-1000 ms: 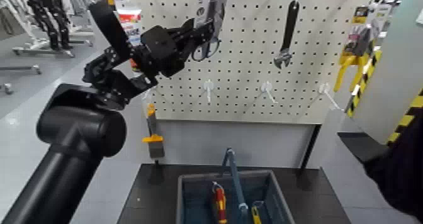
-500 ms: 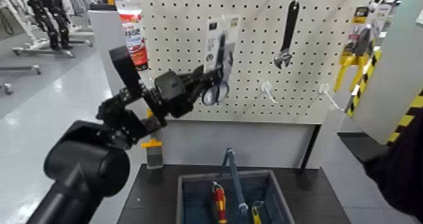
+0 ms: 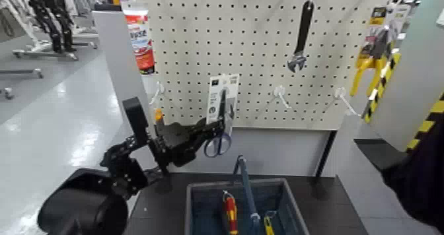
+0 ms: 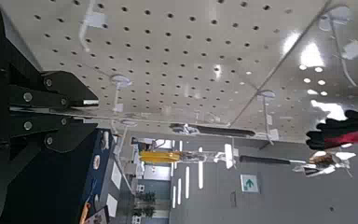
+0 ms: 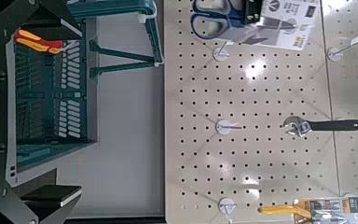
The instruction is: Put the blue scissors into the crate.
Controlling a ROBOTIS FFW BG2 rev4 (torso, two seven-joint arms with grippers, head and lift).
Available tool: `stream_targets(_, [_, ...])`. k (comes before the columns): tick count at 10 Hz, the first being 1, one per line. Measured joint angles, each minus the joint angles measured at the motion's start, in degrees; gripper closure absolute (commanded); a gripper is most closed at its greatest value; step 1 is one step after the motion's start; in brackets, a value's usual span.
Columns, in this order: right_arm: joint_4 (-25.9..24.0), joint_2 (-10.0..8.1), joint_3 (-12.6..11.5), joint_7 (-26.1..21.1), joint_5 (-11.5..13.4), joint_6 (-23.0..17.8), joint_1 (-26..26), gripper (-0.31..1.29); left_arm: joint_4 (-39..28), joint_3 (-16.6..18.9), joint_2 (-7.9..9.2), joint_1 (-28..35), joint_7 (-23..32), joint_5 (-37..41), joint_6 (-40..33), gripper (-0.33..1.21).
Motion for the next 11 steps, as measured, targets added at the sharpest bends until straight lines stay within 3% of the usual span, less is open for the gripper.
stream_targets(4, [-0.02,0.00,-0.03,-0.10,0.00,-0.10,0.13,0.14,3.68,0.51,0.21,4.41,-1.24,0.28,2.66,1.18])
stream_targets(11, [0.07,0.17,0.18,-0.17,0.00,-0.18,0.15,0.14,12.18,-4.08,0.41,4.42,-3.81,1.76,3.04,1.17])
